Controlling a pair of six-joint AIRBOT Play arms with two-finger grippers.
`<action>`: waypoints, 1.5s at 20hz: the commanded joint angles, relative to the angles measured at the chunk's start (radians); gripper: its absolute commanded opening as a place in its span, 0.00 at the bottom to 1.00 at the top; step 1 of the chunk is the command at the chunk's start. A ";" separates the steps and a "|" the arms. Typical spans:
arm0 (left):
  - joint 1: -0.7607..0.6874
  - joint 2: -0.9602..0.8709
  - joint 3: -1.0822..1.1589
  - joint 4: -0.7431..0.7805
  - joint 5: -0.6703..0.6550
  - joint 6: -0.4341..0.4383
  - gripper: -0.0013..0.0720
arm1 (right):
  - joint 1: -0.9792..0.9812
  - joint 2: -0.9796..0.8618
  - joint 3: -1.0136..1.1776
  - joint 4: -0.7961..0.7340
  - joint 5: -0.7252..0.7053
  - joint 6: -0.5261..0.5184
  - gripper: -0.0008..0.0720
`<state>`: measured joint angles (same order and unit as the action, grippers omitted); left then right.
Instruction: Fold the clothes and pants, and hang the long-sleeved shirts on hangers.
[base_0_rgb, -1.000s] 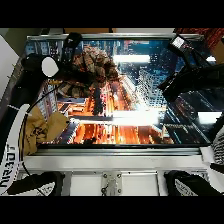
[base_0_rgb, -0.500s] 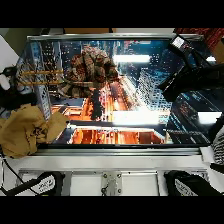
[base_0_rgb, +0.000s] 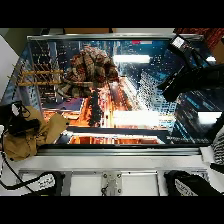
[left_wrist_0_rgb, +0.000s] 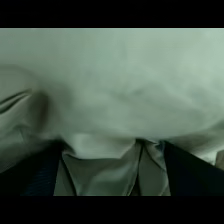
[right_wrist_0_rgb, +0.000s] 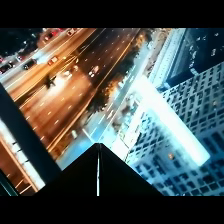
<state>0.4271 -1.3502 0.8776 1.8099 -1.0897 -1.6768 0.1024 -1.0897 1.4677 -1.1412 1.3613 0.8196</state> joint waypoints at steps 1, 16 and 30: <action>-0.014 -0.005 -0.038 -0.013 0.011 -0.033 0.25 | 0.001 0.000 0.001 0.000 0.000 0.000 0.04; -1.098 0.446 0.340 -0.337 0.020 -0.067 0.04 | 0.001 -0.001 0.001 0.003 0.000 0.000 0.04; -1.103 -0.193 0.790 -0.397 0.018 -0.067 1.00 | -0.144 0.013 -0.013 -0.225 -0.168 0.377 0.05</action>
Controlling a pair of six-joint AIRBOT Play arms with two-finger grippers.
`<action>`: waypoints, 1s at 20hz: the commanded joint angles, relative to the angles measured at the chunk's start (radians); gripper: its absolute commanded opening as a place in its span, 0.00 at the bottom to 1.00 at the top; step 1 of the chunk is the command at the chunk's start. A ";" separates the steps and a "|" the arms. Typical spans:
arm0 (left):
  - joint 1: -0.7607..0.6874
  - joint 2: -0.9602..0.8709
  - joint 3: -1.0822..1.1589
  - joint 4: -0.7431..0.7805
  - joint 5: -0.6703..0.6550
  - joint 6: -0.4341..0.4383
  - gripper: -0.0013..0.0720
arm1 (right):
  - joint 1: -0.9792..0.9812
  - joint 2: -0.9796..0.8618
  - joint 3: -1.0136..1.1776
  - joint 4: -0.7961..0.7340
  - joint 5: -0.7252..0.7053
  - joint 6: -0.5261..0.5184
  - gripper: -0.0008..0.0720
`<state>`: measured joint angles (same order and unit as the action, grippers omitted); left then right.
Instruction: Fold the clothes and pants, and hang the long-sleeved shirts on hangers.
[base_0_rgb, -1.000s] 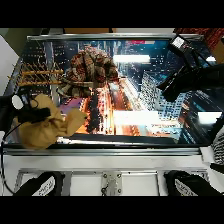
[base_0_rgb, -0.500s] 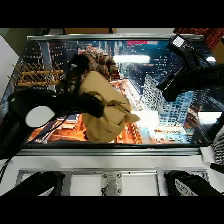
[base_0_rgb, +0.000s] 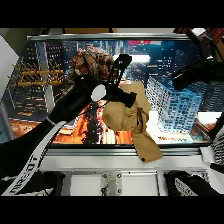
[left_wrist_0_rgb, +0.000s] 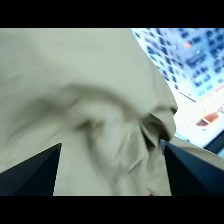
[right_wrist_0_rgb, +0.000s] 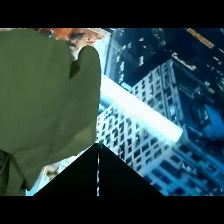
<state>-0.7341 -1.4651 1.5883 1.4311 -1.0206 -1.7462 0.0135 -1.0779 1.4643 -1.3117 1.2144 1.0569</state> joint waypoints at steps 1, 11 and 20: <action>0.106 -0.078 0.093 -0.019 -0.069 0.002 1.00 | -0.077 0.001 -0.024 -0.050 -0.010 0.157 0.06; 0.381 -0.116 -0.314 -0.620 -0.027 0.242 1.00 | -0.109 -0.167 -0.456 0.293 -0.171 0.224 1.00; 0.340 -0.204 -0.340 -0.647 -0.018 0.254 0.28 | 0.015 -0.395 -0.483 0.373 -0.216 0.123 0.99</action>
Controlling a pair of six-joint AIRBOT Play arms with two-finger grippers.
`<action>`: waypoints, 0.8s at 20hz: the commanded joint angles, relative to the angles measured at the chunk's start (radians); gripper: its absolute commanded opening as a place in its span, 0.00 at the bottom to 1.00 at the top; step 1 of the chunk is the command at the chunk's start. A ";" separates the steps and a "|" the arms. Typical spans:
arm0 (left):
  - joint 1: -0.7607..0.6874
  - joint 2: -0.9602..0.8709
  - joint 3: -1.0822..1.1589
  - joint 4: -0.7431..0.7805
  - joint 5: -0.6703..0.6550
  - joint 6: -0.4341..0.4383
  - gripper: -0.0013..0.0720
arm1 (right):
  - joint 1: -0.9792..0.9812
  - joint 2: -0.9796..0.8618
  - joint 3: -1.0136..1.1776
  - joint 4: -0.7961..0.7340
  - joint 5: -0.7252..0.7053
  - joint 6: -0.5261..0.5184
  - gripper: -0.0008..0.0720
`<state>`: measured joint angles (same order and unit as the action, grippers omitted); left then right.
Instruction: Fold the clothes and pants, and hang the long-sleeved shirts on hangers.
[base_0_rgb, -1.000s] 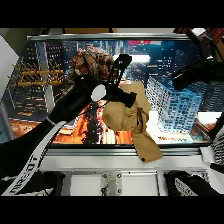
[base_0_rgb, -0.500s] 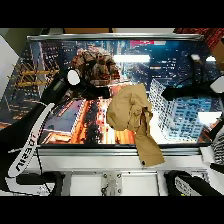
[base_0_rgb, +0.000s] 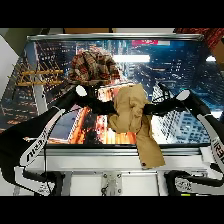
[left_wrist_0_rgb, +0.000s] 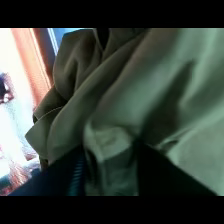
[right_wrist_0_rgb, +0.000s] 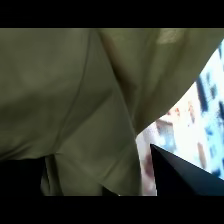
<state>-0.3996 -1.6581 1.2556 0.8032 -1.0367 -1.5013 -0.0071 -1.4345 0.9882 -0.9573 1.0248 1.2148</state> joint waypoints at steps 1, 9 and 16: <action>0.009 -0.011 -0.007 -0.019 -0.001 0.009 0.18 | 0.035 -0.037 -0.006 0.020 -0.038 -0.034 0.71; 0.105 0.262 0.340 0.134 -0.134 0.010 0.04 | -0.012 0.213 0.406 -0.252 0.262 -0.014 0.03; -0.068 0.586 0.592 0.463 -0.142 -0.044 0.04 | -0.009 0.535 0.678 -0.233 0.239 0.258 0.03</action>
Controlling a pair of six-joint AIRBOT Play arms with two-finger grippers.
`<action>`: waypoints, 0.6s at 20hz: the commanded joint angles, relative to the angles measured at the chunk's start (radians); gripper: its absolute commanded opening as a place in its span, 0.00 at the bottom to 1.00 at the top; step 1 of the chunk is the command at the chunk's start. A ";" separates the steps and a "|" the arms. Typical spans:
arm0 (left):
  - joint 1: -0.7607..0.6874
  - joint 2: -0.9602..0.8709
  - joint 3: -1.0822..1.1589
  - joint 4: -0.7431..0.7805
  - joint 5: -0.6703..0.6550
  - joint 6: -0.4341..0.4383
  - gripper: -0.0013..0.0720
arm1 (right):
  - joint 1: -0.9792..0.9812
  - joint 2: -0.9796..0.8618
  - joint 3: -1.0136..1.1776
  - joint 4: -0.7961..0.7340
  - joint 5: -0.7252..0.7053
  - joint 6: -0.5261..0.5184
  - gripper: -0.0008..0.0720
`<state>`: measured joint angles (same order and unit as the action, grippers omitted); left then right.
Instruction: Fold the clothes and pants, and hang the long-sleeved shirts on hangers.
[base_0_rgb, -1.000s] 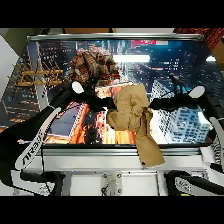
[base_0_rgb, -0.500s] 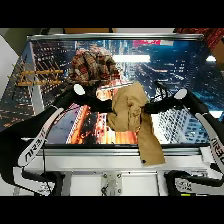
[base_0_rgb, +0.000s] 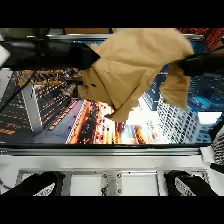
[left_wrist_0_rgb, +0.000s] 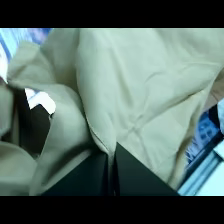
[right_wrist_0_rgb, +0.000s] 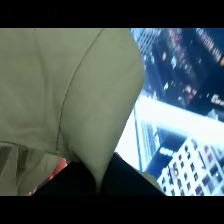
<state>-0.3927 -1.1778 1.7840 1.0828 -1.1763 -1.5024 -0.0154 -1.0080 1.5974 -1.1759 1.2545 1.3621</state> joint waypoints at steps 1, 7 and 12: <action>-0.111 0.126 0.044 0.229 -0.003 -0.060 0.04 | -0.001 0.123 0.068 -0.014 0.026 0.136 0.03; -0.211 0.119 -0.260 0.264 0.019 -0.099 0.86 | -0.002 0.100 -0.048 -0.083 0.134 0.161 0.03; -0.019 -0.013 -0.397 0.249 0.035 -0.172 0.88 | -0.004 0.027 -0.251 -0.289 0.130 0.160 0.03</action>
<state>-0.5034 -1.1294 1.4685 1.3323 -1.1442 -1.6321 -0.0185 -0.9459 1.4395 -1.3449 1.3739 1.5158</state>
